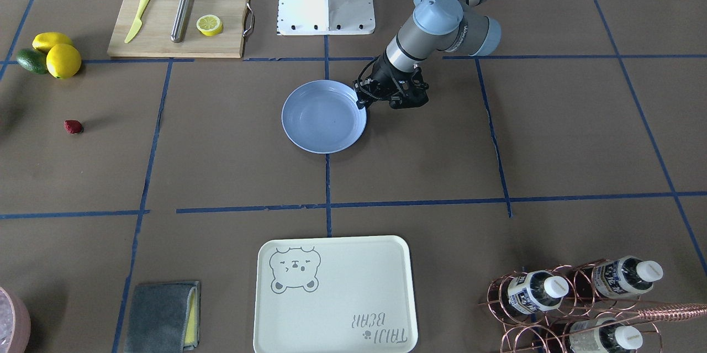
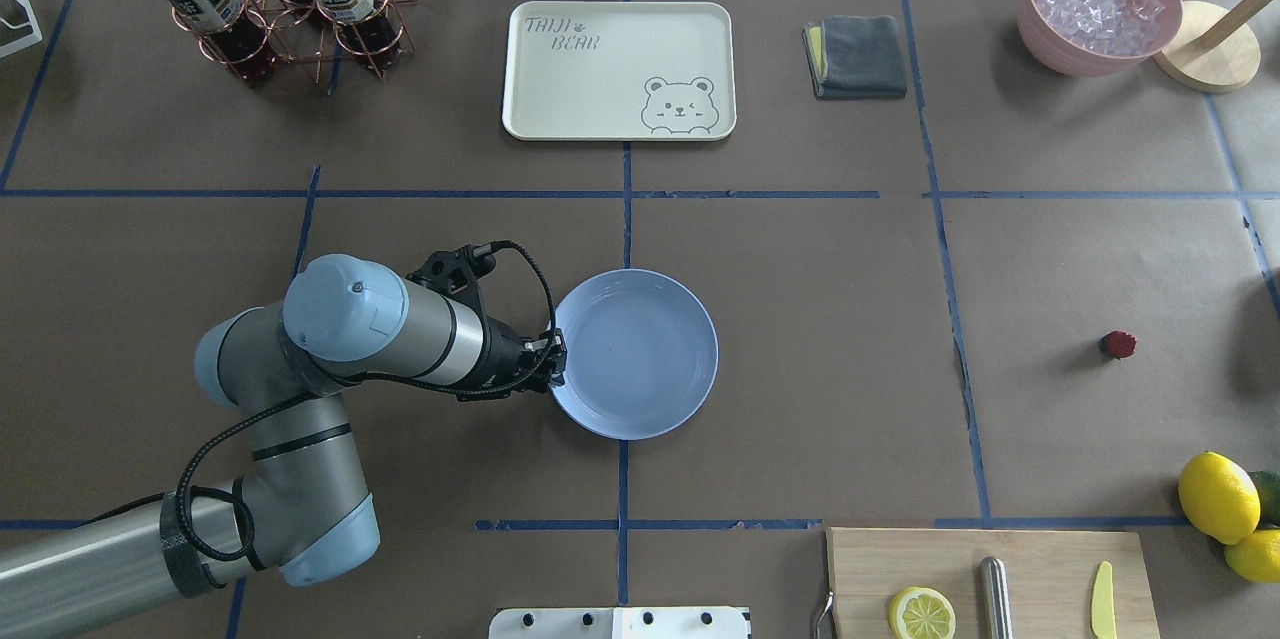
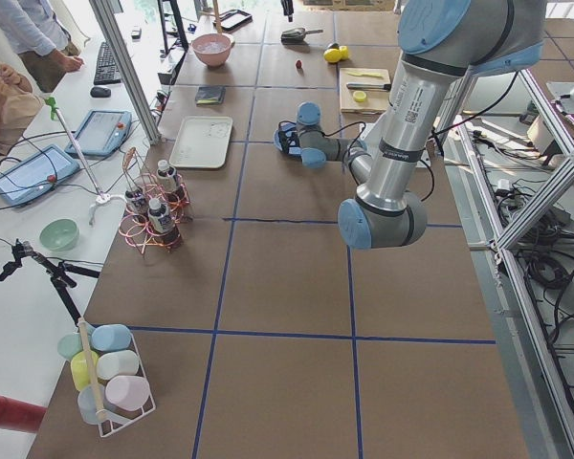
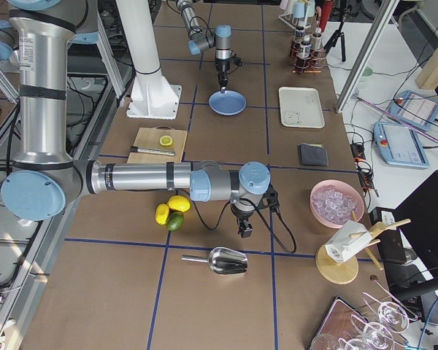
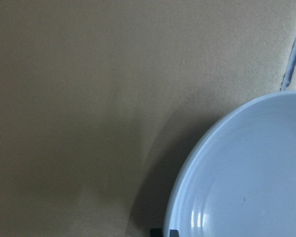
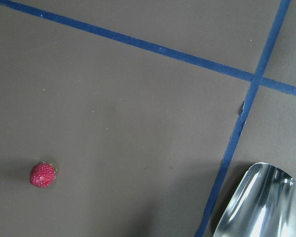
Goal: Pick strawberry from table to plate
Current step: 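Hold the plate with the left gripper while the right gripper grasps the strawberry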
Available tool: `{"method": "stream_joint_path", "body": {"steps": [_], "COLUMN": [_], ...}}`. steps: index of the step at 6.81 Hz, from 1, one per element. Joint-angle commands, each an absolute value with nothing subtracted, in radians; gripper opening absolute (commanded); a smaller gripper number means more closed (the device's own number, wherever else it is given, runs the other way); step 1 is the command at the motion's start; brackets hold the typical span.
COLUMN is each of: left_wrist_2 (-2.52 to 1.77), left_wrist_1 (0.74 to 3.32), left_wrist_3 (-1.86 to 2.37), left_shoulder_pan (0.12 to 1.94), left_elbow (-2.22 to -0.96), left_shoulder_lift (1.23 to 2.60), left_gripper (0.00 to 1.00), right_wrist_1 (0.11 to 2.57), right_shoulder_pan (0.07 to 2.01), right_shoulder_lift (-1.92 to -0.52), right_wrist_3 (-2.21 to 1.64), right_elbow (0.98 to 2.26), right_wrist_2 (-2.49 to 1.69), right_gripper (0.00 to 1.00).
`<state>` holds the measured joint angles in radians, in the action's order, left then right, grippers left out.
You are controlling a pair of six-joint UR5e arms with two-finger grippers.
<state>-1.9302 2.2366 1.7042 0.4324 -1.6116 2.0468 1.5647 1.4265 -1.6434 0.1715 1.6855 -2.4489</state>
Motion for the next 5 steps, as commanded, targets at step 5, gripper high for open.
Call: {"method": "stream_joint_path", "body": {"steps": [5], "left_wrist_2": [-1.930], "left_wrist_1": [2.240], "left_wrist_3": [1.706], "left_shoulder_pan": [0.437], "left_elbow": [-1.717], "left_shoulder_lift": [2.039], "left_gripper": [0.76], "right_wrist_1": [0.932], "right_shoulder_pan": [1.010], "right_shoulder_lift": [-1.681], "right_wrist_3": [-0.819], "right_elbow": [1.692], "right_wrist_2": [-2.287], "right_gripper": [1.00]}}
